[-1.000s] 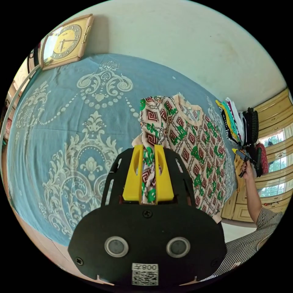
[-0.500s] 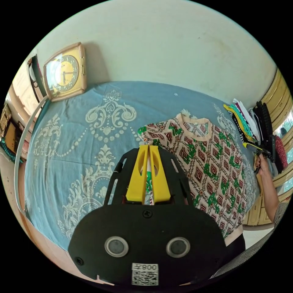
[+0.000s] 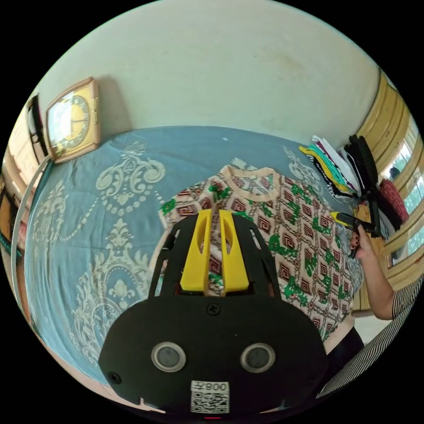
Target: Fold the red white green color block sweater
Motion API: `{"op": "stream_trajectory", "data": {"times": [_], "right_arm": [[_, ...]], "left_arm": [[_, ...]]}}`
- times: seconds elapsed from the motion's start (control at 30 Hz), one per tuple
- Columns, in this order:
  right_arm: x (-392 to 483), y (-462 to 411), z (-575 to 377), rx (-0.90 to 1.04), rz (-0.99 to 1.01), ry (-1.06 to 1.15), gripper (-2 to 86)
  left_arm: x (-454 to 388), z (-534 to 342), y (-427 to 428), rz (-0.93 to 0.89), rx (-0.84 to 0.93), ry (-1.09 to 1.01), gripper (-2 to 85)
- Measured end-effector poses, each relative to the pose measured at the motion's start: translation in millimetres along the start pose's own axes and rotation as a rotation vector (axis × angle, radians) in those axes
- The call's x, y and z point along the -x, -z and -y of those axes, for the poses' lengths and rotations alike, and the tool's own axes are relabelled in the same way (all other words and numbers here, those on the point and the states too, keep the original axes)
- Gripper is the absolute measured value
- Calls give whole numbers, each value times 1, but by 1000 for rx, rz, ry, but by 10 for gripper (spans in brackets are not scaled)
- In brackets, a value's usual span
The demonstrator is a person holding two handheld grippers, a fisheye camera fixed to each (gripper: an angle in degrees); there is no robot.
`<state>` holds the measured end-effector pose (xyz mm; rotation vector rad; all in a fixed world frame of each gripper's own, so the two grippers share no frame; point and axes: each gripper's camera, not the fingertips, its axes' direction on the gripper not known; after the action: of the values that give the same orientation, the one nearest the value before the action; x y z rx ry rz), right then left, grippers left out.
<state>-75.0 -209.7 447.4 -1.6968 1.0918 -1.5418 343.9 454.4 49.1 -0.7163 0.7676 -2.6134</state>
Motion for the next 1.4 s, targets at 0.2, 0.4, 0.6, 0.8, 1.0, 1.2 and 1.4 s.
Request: {"op": "stream_trajectory", "data": {"times": [0.2,0.4,0.6,0.8,1.0,1.2,1.4], "right_arm": [[8,-20,-18,-15,26,-8,25],[79,-27,-61,-109,-138,171,11],[93,-43,-86,-131,-192,208,9],[105,-44,-94,-169,-177,283,9],[115,-67,-92,-18,-35,368,13],[96,-51,-89,-46,97,288,30],[97,-42,-92,-89,14,259,63]], "left_arm": [[-154,78,-71,-337,115,-377,31],[-266,144,-127,-437,209,-537,73],[-325,164,-177,-236,322,-708,51],[-279,183,-146,-423,120,-462,23],[-176,154,-159,-476,166,-17,27],[-188,160,-130,-445,80,-75,51],[-262,204,-147,-380,151,-355,78]]}}
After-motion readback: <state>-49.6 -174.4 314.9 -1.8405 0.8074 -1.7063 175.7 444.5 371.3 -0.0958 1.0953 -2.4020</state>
